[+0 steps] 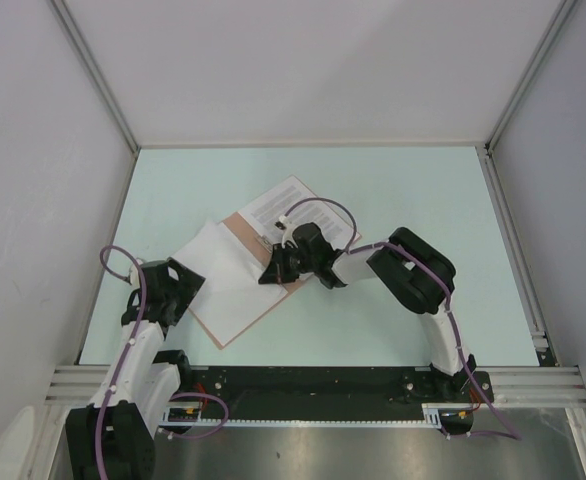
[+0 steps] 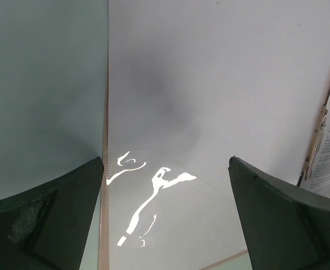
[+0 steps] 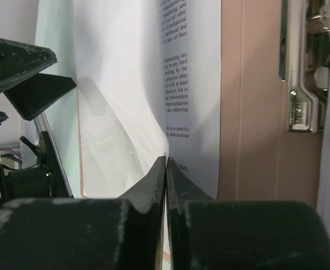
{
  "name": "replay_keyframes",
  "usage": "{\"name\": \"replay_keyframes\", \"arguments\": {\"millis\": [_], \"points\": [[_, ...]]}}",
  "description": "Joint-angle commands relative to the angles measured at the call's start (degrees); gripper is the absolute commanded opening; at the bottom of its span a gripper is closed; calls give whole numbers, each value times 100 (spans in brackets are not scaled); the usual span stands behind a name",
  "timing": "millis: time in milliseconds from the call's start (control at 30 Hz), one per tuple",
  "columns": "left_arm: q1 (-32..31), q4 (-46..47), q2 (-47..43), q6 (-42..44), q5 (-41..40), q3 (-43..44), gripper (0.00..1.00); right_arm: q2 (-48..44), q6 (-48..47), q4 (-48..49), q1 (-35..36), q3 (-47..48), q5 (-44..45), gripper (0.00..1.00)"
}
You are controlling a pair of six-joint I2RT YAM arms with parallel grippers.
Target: Put the files into the folder
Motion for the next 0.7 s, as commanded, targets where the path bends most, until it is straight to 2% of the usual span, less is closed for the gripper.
{"name": "replay_keyframes", "arguments": {"millis": [0,100,200,267,300,400,667], "points": [[33,-56,-39,53,145,-3,100,-433,-134,-29,-88,-47,105,16],[42,-48,-21,53,154,-3,100,-600,-344,-284,-123,-47,184,28],[33,-48,-12,53,154,-3,100,-670,-486,-522,-115,-47,281,29],[33,-48,-12,53,145,-3,100,-697,-591,-671,-80,-64,359,26],[33,-48,-12,53,145,-3,99,-706,-609,-689,-27,-73,386,16],[42,-39,-12,53,145,-3,100,-645,-557,-567,96,-152,343,2],[42,-74,-47,53,127,-3,100,-741,-565,-557,158,-390,501,0]]}}
